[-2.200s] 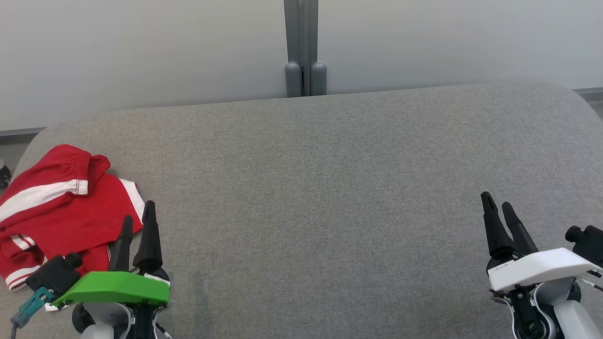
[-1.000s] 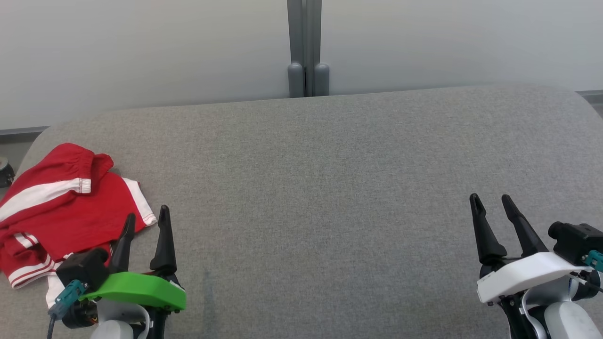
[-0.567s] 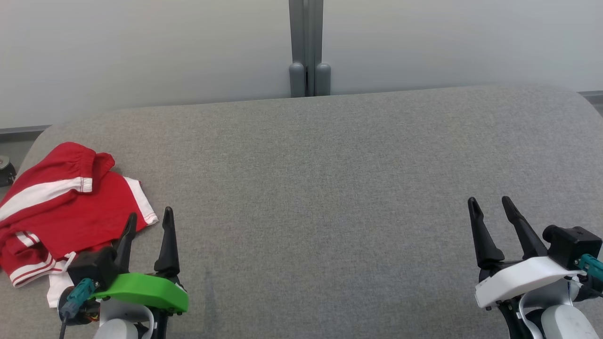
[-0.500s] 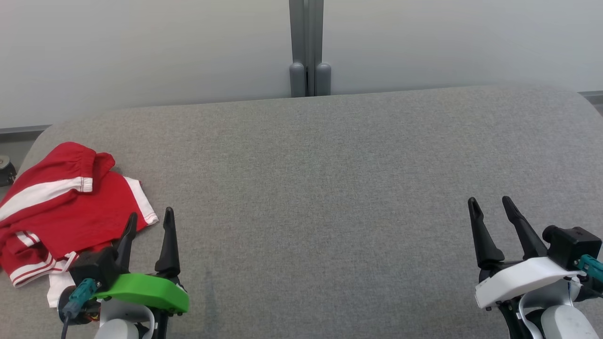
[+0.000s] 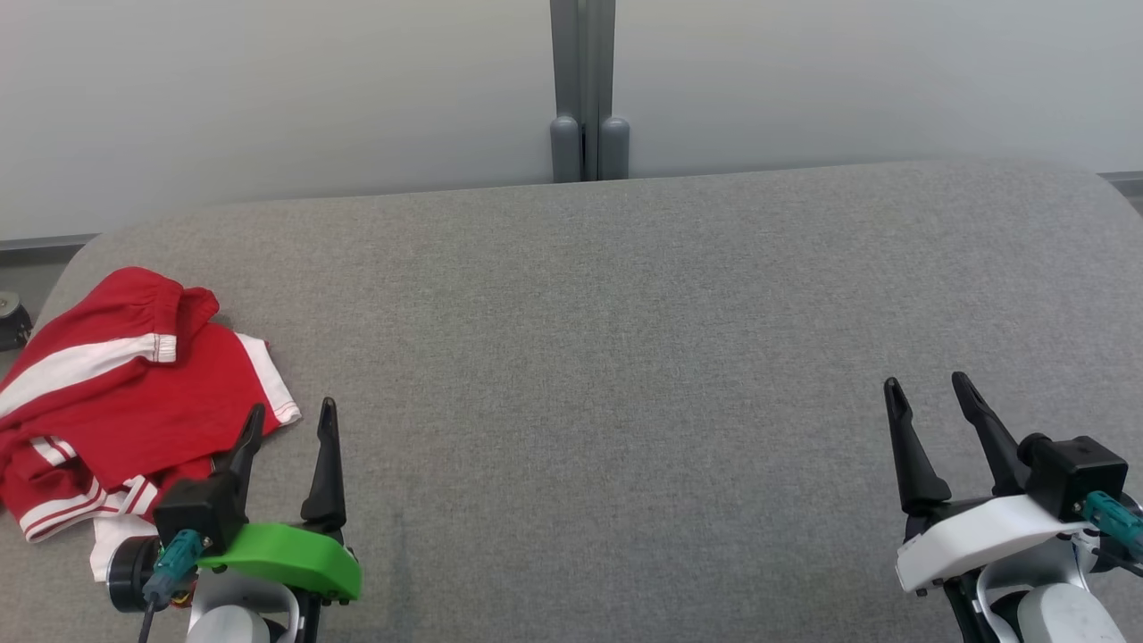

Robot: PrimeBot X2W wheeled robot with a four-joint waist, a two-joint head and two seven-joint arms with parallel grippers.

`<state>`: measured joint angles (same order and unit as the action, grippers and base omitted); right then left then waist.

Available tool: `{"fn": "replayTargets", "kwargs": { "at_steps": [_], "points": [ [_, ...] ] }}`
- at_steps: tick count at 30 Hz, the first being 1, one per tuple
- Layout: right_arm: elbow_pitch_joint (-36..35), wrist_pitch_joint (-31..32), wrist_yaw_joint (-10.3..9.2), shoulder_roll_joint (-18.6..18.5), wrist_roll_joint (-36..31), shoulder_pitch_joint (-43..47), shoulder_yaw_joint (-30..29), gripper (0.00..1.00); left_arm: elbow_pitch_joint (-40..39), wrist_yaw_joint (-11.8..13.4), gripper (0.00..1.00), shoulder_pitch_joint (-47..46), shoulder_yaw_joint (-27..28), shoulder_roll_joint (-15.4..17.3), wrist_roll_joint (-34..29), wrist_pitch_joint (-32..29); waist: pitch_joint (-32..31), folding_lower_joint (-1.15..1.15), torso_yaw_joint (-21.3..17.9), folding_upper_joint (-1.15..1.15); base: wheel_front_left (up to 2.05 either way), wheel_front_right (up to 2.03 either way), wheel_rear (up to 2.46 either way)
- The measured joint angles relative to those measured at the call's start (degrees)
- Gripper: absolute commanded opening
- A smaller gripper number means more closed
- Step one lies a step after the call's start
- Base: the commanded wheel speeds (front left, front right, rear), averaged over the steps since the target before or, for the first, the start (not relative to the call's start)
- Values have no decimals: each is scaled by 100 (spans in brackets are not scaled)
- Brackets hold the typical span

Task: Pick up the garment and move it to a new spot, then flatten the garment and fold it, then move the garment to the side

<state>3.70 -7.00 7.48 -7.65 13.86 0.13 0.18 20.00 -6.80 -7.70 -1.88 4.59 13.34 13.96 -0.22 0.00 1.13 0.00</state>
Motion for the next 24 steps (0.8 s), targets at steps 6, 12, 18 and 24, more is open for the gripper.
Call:
{"fn": "replayTargets", "kwargs": {
  "at_steps": [6, 12, 18, 24],
  "points": [
    [4, -66, 0, 47, -159, 47, -23, 100, 44, 1, 100, -1, -9, 0, -218, 62, 8, 0, -1, 0, 0, 0, 0],
    [7, -101, 0, 87, -303, 65, -49, 100, 90, 24, 100, -3, -13, -3, -363, 116, 20, 0, 3, 0, 0, 0, 0],
    [40, -119, 0, 118, -279, 71, -65, 100, 122, 26, 100, -7, 4, -13, -341, 116, 25, 0, 12, 0, 0, 0, 0],
    [110, -159, 0, 138, -236, 72, -66, 100, 149, 33, 100, -9, 27, -15, -333, 118, 28, 0, 39, 0, 0, 0, 0]
  ]
}}
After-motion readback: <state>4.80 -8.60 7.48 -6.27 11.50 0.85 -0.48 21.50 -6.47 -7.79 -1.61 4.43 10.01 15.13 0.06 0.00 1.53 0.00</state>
